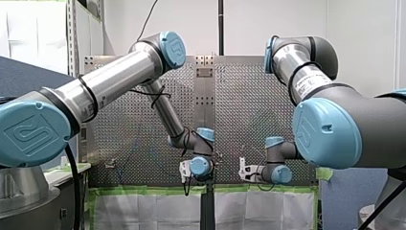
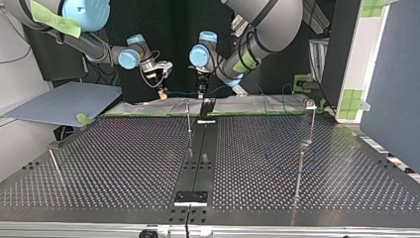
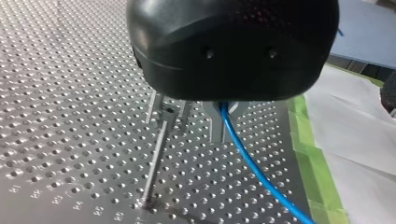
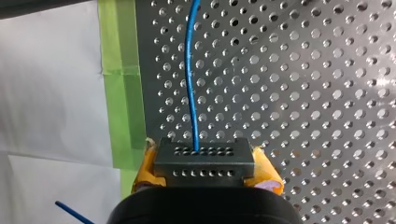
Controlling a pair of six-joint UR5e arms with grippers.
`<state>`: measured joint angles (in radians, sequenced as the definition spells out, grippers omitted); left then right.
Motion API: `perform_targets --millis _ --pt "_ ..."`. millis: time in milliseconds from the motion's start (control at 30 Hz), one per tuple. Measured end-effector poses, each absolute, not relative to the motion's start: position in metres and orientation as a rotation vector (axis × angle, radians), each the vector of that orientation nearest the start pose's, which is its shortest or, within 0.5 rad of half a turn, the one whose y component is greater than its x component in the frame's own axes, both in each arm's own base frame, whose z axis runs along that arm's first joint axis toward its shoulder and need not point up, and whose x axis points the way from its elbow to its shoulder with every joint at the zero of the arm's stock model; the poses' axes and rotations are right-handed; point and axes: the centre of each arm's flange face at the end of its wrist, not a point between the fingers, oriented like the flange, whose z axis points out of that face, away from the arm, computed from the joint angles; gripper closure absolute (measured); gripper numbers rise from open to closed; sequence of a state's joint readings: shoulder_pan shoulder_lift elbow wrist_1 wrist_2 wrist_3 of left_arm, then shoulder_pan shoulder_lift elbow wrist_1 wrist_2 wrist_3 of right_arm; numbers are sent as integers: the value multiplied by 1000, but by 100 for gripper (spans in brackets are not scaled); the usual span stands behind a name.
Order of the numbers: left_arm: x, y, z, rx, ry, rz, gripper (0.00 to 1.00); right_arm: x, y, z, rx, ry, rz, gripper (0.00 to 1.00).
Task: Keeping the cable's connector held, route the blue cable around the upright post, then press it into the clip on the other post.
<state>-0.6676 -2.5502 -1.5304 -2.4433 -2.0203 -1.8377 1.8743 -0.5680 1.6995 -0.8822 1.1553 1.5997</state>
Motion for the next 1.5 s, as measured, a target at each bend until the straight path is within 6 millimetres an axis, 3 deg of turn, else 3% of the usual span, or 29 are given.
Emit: perform_targets --millis 600,1500 --pt "452 -475 -30 63 1785 -262 98 345 -531 -19 -2512 1279 -2259 100" --pt "469 -468 -31 74 1771 -311 98 341 -533 -26 -2418 1385 -2266 100"
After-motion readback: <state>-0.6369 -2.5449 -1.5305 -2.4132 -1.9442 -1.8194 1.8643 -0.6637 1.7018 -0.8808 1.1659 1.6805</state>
